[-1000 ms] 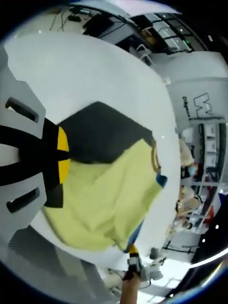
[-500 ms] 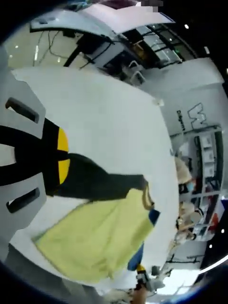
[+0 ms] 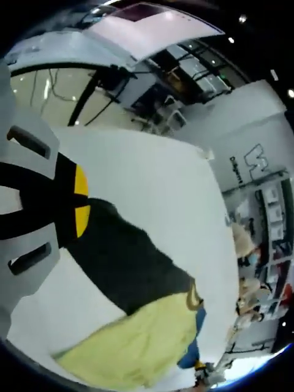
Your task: Fold the garment on the visible template until the final outline fits inside the template.
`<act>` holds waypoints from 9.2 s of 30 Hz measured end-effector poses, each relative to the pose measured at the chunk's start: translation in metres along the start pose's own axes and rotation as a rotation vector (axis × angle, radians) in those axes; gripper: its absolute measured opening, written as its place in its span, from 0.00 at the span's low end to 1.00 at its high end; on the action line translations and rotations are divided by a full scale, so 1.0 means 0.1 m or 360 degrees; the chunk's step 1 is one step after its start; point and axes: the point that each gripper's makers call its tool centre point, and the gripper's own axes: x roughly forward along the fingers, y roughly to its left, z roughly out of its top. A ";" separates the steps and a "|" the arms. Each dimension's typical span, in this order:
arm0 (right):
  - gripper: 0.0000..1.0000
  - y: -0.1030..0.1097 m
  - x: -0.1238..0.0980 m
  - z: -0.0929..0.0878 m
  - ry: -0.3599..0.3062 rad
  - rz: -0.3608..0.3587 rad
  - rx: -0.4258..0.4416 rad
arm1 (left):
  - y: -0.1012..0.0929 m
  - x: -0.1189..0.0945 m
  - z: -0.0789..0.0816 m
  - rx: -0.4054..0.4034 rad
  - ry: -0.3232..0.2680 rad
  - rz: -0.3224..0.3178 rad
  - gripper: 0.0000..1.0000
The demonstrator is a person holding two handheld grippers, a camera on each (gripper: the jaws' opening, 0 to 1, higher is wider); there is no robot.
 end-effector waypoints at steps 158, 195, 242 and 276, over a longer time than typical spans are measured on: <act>0.15 2.17 -1.16 -0.22 -0.0219 0.0957 -0.0112 | -2.18 -0.84 -0.69 0.0319 0.0044 -0.0981 0.46; 0.00 2.27 -1.18 0.38 -0.0406 0.1101 0.0436 | -2.34 -0.67 -0.05 -0.0004 -0.0110 -0.0983 0.04; 0.00 1.89 -0.49 0.47 -0.0295 0.0867 0.0660 | -2.38 0.21 0.58 -0.0056 -0.0183 -0.1011 0.10; 0.00 1.88 -0.73 0.44 -0.0319 0.0900 0.0653 | -2.18 0.19 0.52 -0.0351 -0.0130 -0.0847 0.05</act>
